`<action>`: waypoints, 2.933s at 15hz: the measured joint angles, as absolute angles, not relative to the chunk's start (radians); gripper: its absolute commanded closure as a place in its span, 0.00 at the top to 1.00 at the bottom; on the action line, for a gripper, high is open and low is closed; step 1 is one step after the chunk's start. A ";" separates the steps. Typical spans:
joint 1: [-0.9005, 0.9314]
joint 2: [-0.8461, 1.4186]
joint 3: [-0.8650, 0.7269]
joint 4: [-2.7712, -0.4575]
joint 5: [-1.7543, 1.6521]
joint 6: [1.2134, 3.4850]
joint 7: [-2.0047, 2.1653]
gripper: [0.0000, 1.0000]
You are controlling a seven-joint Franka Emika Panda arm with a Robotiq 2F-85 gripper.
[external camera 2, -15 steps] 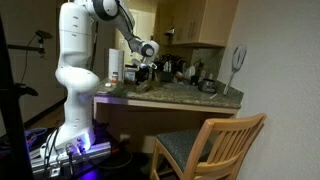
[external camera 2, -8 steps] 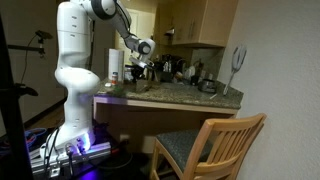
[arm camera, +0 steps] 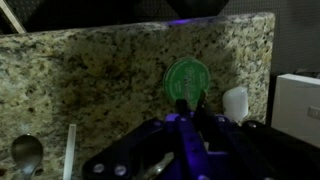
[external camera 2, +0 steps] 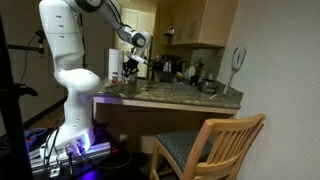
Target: Pick the keys and place them near the bar of soap
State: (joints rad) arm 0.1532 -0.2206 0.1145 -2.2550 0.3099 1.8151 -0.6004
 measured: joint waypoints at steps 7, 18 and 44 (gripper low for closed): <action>0.178 -0.335 0.101 -2.360 0.309 1.782 -0.725 0.15; 0.269 -0.048 0.176 -2.270 0.306 1.902 -0.753 0.04; 0.270 -0.100 0.215 -2.216 0.168 1.650 -0.634 0.04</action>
